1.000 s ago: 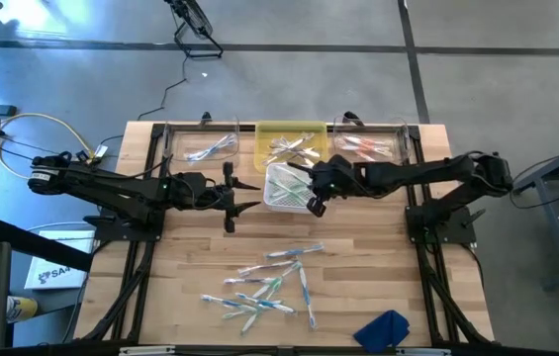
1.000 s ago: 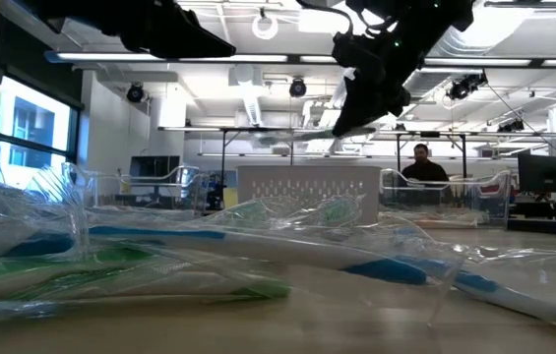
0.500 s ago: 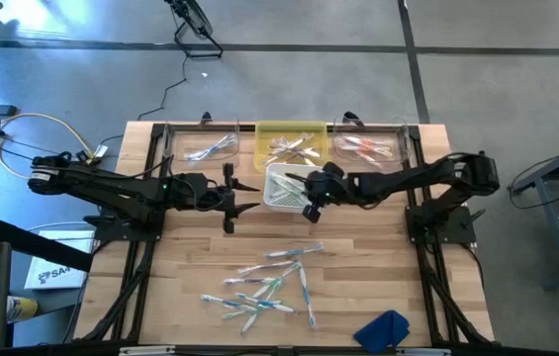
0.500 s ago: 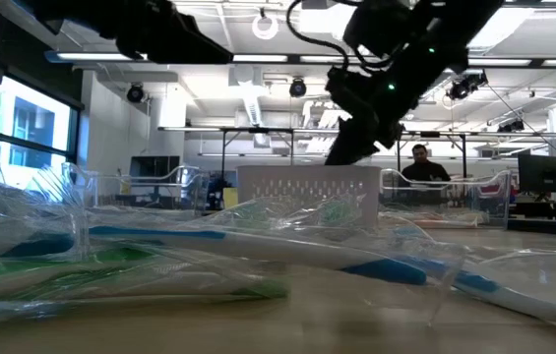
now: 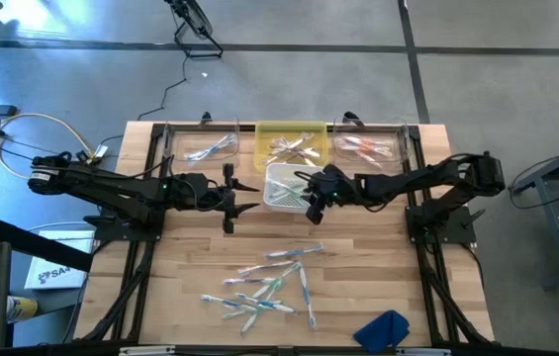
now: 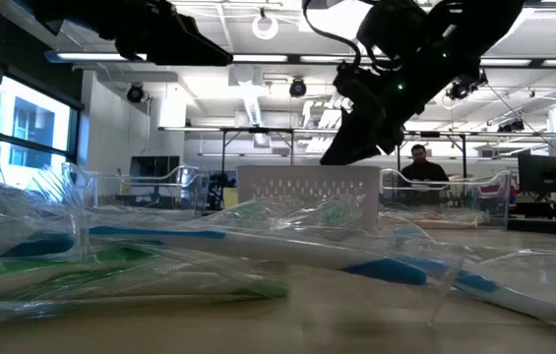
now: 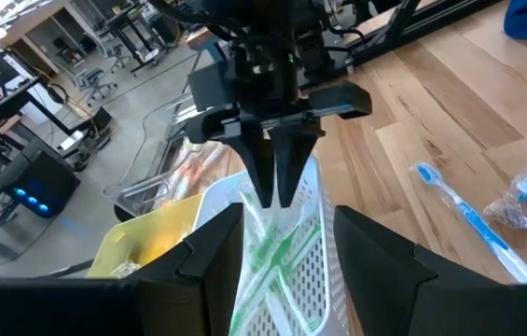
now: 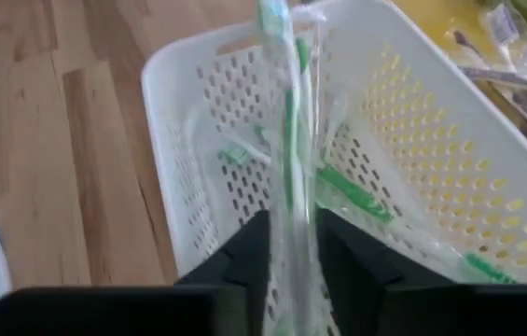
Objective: Pick & Place Toothbrushes
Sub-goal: Put the green toothbrush into the white bin, then put the blue toothbrush into the left transparent bin
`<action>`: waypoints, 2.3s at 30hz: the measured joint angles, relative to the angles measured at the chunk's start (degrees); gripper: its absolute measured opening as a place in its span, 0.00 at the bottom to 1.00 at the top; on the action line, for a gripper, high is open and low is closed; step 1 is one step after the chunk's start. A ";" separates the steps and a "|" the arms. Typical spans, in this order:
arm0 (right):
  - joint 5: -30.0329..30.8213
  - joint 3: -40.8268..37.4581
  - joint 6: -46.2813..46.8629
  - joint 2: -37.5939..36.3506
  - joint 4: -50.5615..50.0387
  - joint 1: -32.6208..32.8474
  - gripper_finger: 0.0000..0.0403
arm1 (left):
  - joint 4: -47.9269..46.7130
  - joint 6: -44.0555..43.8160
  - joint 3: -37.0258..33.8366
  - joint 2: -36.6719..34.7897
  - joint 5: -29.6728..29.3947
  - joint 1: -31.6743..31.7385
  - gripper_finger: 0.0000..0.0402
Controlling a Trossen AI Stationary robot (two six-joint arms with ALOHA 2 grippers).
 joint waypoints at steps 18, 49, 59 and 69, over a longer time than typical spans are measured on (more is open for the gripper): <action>-11.42 0.09 -8.73 -14.20 -4.02 0.47 0.25 | -0.04 -0.01 0.00 0.00 -0.02 0.00 0.41; -12.34 -28.15 -8.88 -40.44 26.66 8.86 0.01 | -1.64 -3.88 0.00 0.00 2.13 -0.04 0.41; -13.98 -29.46 -8.90 -40.54 27.12 8.87 0.01 | -2.25 -9.25 0.00 0.00 6.64 -0.04 0.41; -14.20 -29.51 -9.09 -40.54 26.69 8.87 0.01 | -3.68 -8.87 0.04 1.40 0.10 -5.80 0.41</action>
